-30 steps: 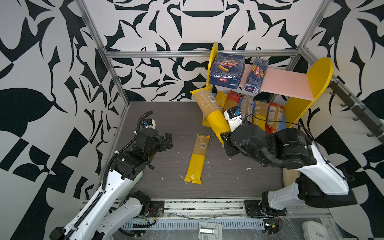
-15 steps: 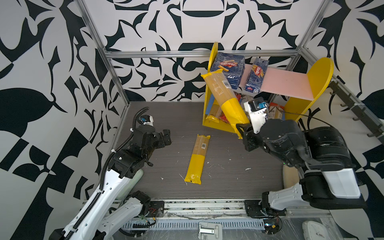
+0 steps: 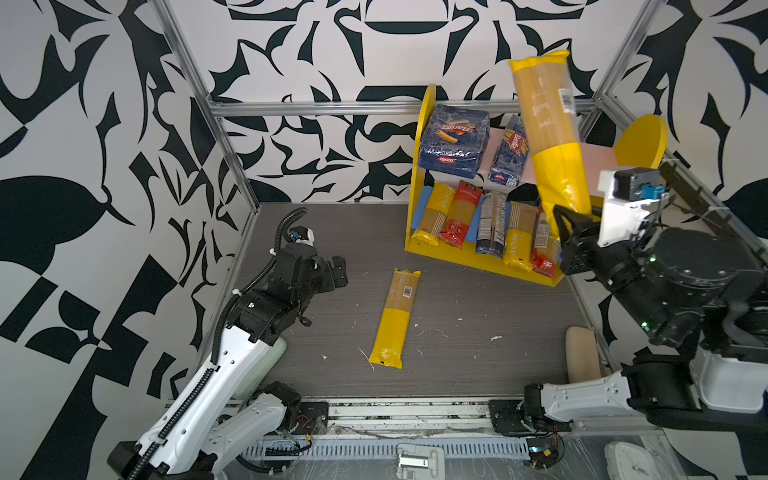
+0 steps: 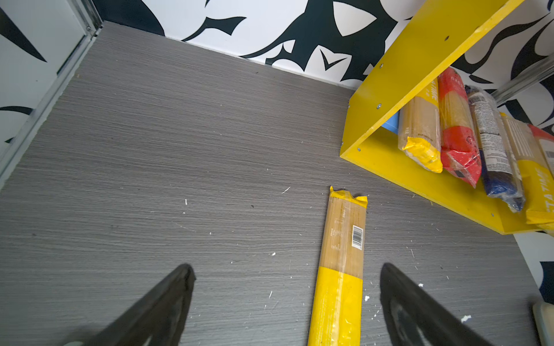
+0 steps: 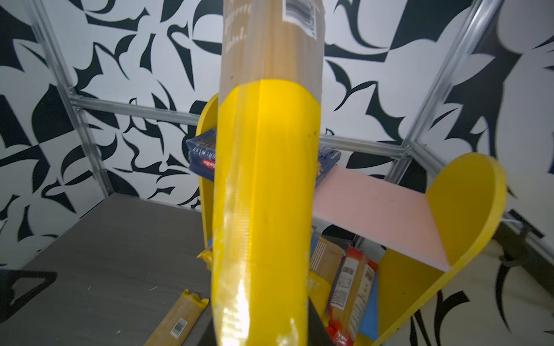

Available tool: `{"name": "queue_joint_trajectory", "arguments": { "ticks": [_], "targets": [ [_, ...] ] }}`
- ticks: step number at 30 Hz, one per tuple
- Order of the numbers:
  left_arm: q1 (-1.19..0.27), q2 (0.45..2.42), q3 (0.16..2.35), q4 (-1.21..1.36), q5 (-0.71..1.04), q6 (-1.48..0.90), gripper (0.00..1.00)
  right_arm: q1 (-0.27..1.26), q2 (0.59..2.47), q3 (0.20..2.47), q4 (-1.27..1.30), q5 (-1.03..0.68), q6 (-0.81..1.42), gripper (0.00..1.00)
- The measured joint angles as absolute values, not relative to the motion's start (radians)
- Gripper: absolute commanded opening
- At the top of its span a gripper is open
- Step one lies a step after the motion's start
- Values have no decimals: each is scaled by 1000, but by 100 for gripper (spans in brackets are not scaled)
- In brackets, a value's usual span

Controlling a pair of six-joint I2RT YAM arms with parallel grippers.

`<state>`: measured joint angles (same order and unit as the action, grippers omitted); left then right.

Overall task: Place and organize the pasta boxes and bags onto the shelf
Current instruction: 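Raise the spaghetti bag upright with the right gripper above the shelf, then carry the bag over the pink top board beside the Barilla boxes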

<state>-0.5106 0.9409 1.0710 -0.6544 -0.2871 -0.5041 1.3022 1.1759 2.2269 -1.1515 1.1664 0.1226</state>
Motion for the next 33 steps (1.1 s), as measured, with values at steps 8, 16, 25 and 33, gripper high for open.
{"name": "queue_joint_trajectory", "arguments": {
  "ticks": [8, 16, 25, 33],
  "targets": [
    [-510, 960, 1073, -636, -264, -505, 99, 1302, 1148, 2223, -954, 1308, -58, 0],
    [-510, 987, 1077, -621, -239, -505, 99, 1302, 1156, 2216, -884, 1367, -106, 0],
    [-510, 987, 1077, -617, -228, -505, 99, 1302, 1231, 2217, -825, 1370, -139, 0],
    [-501, 987, 1077, -616, -217, -504, 99, 1302, 1319, 2218, -718, 1362, -220, 0]
  ]
}}
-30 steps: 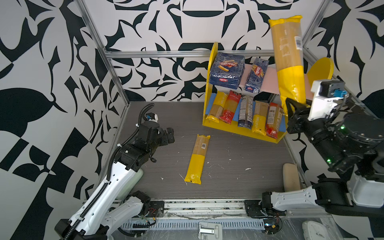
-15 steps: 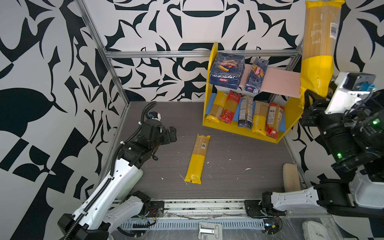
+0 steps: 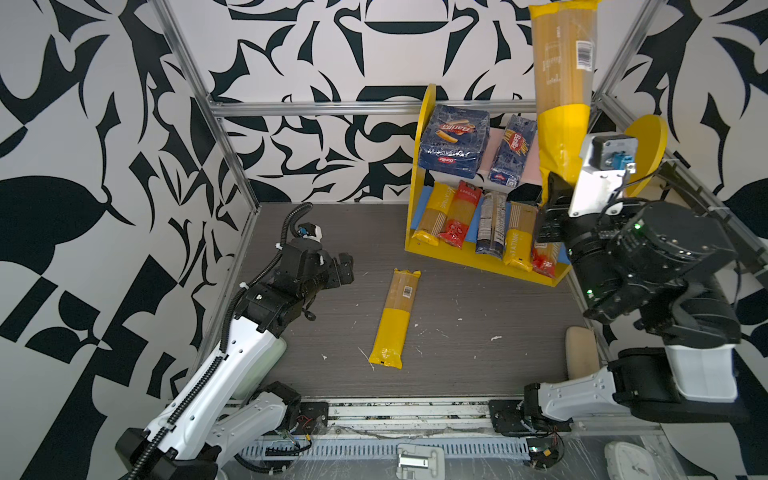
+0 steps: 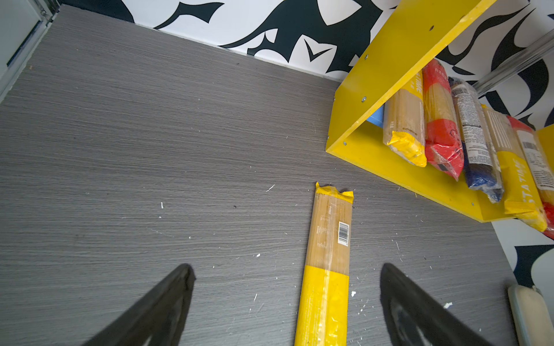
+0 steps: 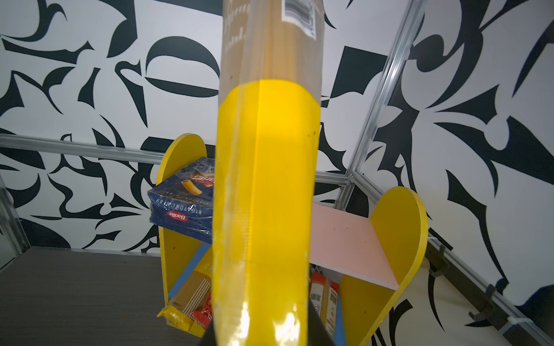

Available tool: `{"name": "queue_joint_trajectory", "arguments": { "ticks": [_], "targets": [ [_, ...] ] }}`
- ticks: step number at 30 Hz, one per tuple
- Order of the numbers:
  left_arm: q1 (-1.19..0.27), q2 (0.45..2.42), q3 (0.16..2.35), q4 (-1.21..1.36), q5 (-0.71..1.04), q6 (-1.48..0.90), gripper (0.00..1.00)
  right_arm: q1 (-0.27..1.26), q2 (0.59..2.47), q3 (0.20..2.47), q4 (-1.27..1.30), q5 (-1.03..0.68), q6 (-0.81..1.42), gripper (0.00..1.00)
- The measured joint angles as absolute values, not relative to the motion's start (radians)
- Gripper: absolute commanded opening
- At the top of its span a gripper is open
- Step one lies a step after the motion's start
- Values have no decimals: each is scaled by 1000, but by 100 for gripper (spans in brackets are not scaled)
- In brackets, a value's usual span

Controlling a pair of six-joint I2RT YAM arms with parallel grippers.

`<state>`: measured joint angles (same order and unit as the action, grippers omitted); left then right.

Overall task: Place and organize the pasta boxes and bags onto the shelf
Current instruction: 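Carry the bag over the pink top board beside the Barilla boxes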

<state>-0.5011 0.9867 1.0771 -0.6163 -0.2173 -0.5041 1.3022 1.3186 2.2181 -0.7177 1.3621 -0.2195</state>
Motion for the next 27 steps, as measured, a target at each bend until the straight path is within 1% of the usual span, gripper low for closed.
{"name": "queue_joint_trajectory", "arguments": {
  "ticks": [6, 9, 11, 13, 17, 20, 22, 25, 27],
  "targets": [
    [-494, 987, 1077, -608, -204, -504, 99, 1286, 1401, 2264, -693, 1341, -249, 0],
    [-492, 987, 1077, -607, -197, -503, 99, 1230, 1439, 2305, -760, 1282, -190, 0],
    [-489, 987, 1077, -606, -195, -503, 99, 1131, 1490, 2392, -877, 1181, -97, 0],
    [-487, 987, 1077, -607, -193, -500, 99, 972, 1561, 2507, -1004, 1033, 16, 0],
    [-476, 980, 1077, -613, -194, -495, 99, 737, 1625, 2527, -1146, 862, 150, 0],
    [-463, 961, 1077, -621, -194, -489, 99, 638, 1657, 2535, -1231, 747, 189, 0],
    [-453, 949, 1077, -624, -195, -484, 99, 578, 1695, 2596, -1294, 660, 196, 0],
    [-445, 949, 1077, -625, -195, -478, 99, 504, 1739, 2682, -1338, 564, 199, 0],
    [-443, 958, 1077, -625, -194, -478, 99, 454, 1741, 2690, -1338, 516, 203, 0]
  ]
}}
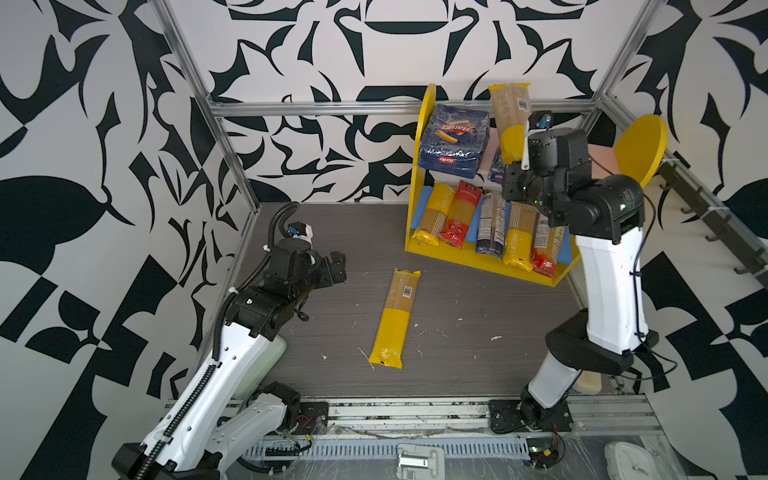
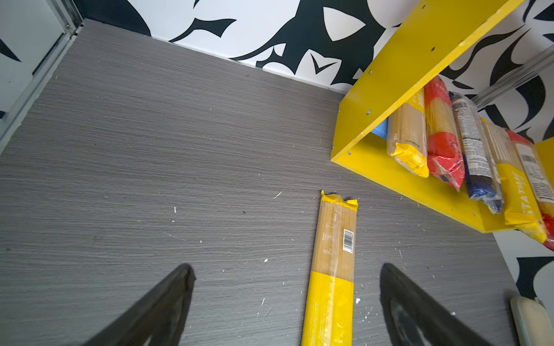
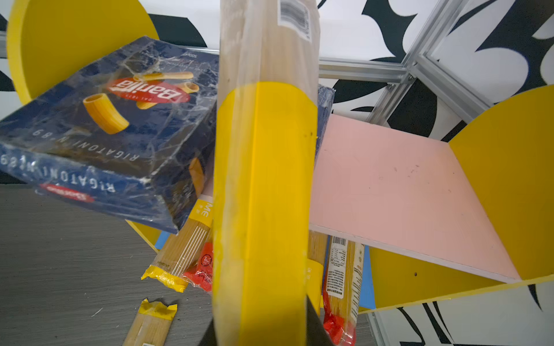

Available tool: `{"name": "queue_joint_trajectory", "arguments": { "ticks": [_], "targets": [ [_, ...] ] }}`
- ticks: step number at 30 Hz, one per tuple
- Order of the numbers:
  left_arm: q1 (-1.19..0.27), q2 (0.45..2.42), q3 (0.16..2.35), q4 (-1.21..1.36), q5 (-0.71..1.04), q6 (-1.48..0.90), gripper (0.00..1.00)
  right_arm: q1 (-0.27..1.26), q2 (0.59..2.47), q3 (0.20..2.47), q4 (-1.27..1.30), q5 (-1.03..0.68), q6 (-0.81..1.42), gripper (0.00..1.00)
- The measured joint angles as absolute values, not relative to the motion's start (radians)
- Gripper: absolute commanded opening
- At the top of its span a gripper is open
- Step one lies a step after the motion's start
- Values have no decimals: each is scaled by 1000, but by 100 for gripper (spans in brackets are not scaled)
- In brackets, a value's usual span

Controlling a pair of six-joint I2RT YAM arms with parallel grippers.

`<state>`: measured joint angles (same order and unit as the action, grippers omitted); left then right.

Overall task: Place and organize the pasta boxes and bags onto the shelf
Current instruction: 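Carry the bag over the pink top board beside the Barilla boxes, then lower the bag onto the pink top board and open the right gripper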

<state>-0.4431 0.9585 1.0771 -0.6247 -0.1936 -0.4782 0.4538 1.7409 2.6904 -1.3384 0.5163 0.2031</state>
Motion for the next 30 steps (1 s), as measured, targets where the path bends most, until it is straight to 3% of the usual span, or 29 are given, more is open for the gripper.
{"name": "queue_joint_trajectory", "arguments": {
  "ticks": [19, 30],
  "targets": [
    [-443, 1011, 1099, -617, -171, -479, 99, 120, 1732, 2694, -1345, 354, 266, 0],
    [-443, 1020, 1106, -610, -172, -477, 99, 51, 1821, 2639, -1325, 308, 292, 0]
  ]
}}
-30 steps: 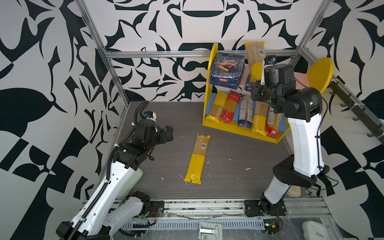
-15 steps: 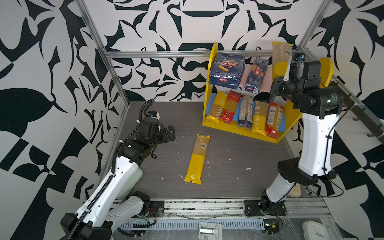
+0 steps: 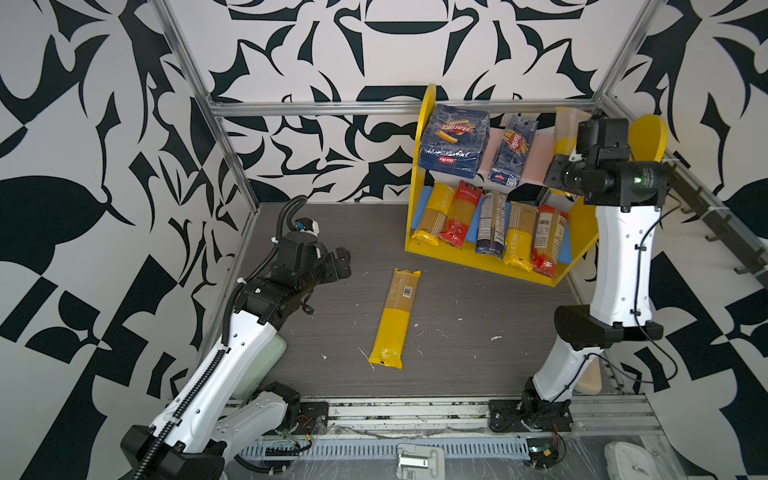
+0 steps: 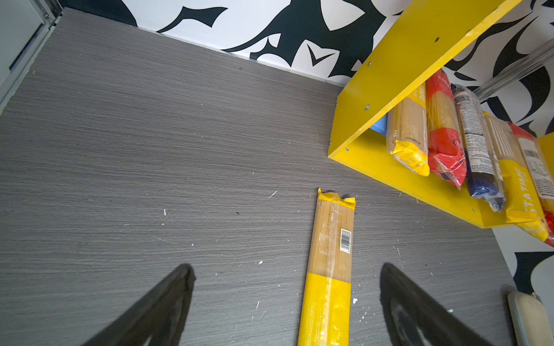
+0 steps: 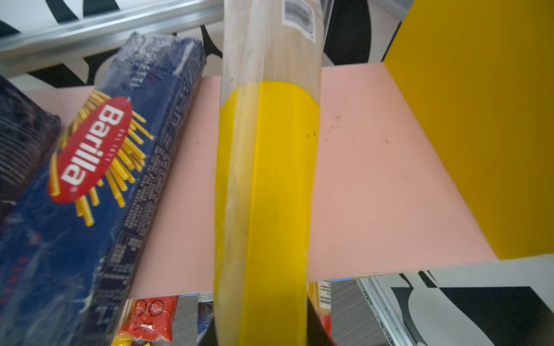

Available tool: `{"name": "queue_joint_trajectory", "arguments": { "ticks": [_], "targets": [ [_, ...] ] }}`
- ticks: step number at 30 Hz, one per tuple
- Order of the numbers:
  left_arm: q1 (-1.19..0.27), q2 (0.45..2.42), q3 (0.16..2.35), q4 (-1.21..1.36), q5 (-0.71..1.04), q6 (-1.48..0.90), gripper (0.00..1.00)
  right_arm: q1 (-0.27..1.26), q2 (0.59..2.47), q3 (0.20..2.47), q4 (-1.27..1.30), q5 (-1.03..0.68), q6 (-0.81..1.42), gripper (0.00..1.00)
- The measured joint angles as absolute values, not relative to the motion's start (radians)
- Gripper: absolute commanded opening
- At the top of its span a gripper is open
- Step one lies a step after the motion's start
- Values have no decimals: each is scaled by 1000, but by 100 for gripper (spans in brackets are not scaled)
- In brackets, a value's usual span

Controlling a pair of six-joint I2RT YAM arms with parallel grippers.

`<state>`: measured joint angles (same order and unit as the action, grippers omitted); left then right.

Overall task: Place and organize the pasta boxes and bags onto the shelf
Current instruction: 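Lower the bag onto the pink top board and open the right gripper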

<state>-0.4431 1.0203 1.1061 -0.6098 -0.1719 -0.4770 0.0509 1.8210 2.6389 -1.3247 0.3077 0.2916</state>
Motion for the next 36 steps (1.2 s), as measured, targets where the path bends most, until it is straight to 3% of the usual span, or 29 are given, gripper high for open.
{"name": "queue_joint_trajectory", "arguments": {
  "ticks": [10, 11, 14, 20, 36],
  "targets": [
    [-443, 1039, 1106, -603, -175, -470, 99, 43, 1832, 2637, -1292, 287, 298, 0],
    [-443, 1039, 1106, -603, -175, -470, 99, 43, 1832, 2637, -1290, 287, 301, 5],
    [-442, 1039, 1106, -602, -175, -469, 99, 41, 1834, 2637, -1284, 278, 307, 32],
    [-436, 1039, 1106, -601, -175, -466, 99, 39, 1834, 2638, -1223, 258, 321, 47],
    [-431, 984, 1090, -595, -175, -466, 99, 39, 1808, 2644, -1188, 236, 326, 56]
  ]
}}
